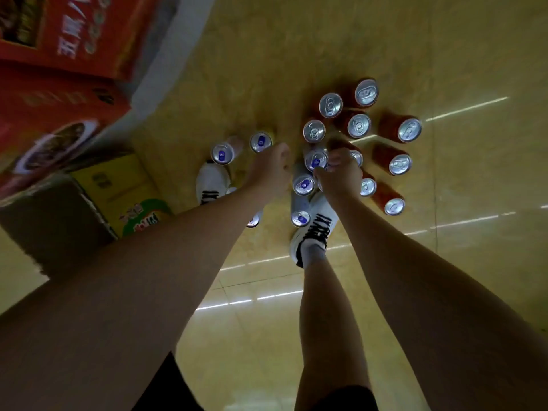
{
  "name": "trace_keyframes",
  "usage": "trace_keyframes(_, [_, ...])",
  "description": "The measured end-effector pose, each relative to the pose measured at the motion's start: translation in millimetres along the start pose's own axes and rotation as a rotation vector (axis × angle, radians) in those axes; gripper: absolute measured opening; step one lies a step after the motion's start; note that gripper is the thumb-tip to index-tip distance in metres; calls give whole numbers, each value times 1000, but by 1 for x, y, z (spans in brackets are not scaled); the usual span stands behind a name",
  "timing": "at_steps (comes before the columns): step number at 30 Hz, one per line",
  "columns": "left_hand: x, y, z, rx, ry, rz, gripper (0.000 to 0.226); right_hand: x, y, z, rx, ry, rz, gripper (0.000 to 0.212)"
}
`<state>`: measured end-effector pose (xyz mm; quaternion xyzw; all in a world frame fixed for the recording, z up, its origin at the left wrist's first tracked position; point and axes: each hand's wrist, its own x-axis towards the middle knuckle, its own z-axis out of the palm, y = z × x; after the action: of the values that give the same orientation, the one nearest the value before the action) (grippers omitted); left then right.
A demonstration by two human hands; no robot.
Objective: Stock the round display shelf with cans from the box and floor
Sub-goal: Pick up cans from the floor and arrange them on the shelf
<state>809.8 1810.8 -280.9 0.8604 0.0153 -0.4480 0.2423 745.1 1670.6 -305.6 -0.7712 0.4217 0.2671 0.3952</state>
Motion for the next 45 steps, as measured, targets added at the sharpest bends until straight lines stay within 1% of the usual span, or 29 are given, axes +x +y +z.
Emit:
trace_keyframes(4, [36, -10, 20, -35, -1, -10, 27, 38, 11, 10, 24, 33, -51, 33])
trace_keyframes(8, [64, -15, 38, -155, 68, 5, 40, 67, 17, 19, 5, 50, -97, 33])
trace_keyframes(9, [70, -16, 41, -165, 84, 4, 42, 74, 17, 23, -18, 41, -104, 36])
trace_keyframes(12, [80, -19, 50, -202, 122, 6, 39, 90, 13, 40, -136, 10, -112, 61])
trace_keyframes(14, [83, -23, 58, -235, 145, 11, 38, 99, 7, 52, -196, -8, -83, 77])
trace_keyframes(16, [84, -30, 65, -279, 150, 12, 39, 107, 0, 64, -254, -8, -31, 85])
trace_keyframes(18, [84, -40, 73, -309, 121, -6, 41, 112, -4, 71, -322, 28, 10, 83])
trace_keyframes(21, [81, -50, 77, -304, 37, -41, 40, 112, -7, 71, -392, 84, 25, 76])
trace_keyframes(25, [66, -58, 75, -294, -48, -70, 35, 94, -13, 53, -389, 76, -25, 75])
trace_keyframes(29, [45, -55, 65, -285, -51, -126, 31, 59, -26, 32, -332, 59, -106, 73])
trace_keyframes(32, [22, -43, 50, -271, -12, -111, 35, 31, -43, 13, -285, 35, -154, 75])
trace_keyframes(36, [-12, -23, 11, -252, 79, -26, 49, -11, -73, -13, -251, -42, -195, 81])
trace_keyframes(39, [-28, -9, -27, -188, 123, 46, 67, -43, -99, -36, -248, -122, -216, 75])
trace_keyframes(40, [-34, -4, -40, -167, 137, 77, 69, -55, -108, -44, -258, -146, -228, 71])
trace_keyframes(43, [-50, 14, -82, -171, 122, 235, 59, -85, -138, -70, -247, -158, -283, 63])
trace_keyframes(45, [-63, 24, -110, -147, 95, 285, 49, -100, -157, -84, -217, -186, -279, 61])
